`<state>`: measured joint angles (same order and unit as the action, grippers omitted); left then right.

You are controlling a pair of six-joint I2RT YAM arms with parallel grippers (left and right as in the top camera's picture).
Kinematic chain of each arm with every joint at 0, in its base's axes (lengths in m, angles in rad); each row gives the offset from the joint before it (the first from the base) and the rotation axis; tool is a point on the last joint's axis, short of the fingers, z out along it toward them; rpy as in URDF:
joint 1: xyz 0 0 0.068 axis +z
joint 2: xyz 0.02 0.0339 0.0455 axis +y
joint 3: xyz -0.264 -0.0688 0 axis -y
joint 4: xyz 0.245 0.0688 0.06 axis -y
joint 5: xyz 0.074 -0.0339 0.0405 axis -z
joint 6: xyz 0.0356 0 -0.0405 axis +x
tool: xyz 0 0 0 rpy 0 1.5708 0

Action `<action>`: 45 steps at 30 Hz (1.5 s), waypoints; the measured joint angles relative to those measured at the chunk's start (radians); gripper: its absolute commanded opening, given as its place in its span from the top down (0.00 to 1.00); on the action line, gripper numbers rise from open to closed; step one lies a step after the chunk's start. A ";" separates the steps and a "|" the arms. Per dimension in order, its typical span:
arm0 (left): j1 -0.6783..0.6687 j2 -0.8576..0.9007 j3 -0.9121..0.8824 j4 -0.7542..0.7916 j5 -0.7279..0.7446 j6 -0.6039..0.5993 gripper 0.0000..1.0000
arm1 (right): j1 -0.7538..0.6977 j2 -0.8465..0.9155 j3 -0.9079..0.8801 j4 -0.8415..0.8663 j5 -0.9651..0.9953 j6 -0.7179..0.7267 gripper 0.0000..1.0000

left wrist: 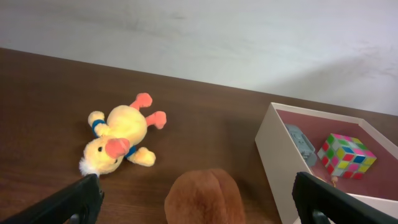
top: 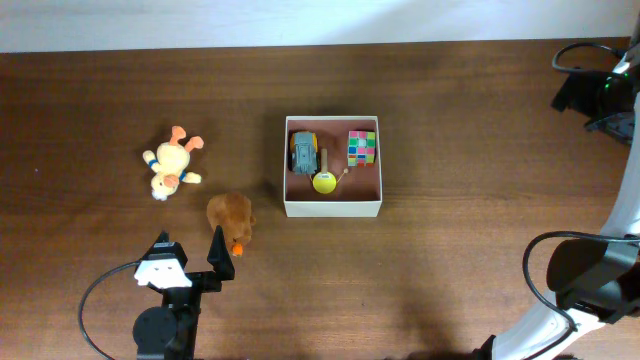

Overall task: Pack container
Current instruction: 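Raise the right gripper and retract it to the right side, then move the left gripper over the brown plush toy and grasp it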

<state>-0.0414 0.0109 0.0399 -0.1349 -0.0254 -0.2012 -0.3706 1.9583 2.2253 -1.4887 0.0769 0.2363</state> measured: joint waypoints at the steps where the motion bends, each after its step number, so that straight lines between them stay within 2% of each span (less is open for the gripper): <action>1: 0.000 0.000 0.000 0.000 0.000 0.000 0.01 | 0.000 0.000 0.000 0.000 -0.003 0.000 0.01; 5: 0.000 0.000 0.000 0.006 0.006 -0.006 0.01 | 0.000 0.000 0.000 0.000 -0.008 0.000 0.01; 10: 0.000 0.000 0.002 0.051 0.088 -0.021 0.01 | 0.000 0.000 0.000 0.000 -0.011 0.000 0.01; 14: 0.000 0.060 0.054 -0.065 0.116 -0.027 0.01 | 0.000 0.000 0.000 0.000 -0.014 0.000 0.01; 17: 0.000 0.210 0.180 -0.166 0.110 -0.028 0.01 | 0.000 0.000 0.000 0.000 -0.015 -0.001 0.01; 21: 0.000 0.473 0.410 -0.219 0.108 -0.027 0.01 | 0.000 0.000 0.000 -0.001 -0.016 0.000 0.01; 24: 0.000 0.714 0.586 -0.240 0.166 -0.027 0.01 | 0.000 0.001 0.000 0.000 -0.018 -0.001 0.01; 30: 0.002 1.038 0.672 -0.227 0.365 -0.027 0.01 | 0.000 0.001 0.000 0.000 -0.018 0.000 0.01; 37: 0.002 1.212 0.674 -0.214 0.463 -0.026 0.01 | 0.000 0.001 0.000 0.000 -0.018 -0.001 0.01; 45: 0.002 1.235 0.698 -0.375 0.377 -0.044 0.01 | 0.000 0.001 0.000 0.000 -0.018 0.000 0.01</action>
<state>-0.0395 1.2457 0.7376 -0.5095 0.3519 -0.2455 -0.3706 1.9591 2.2253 -1.4891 0.0593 0.2359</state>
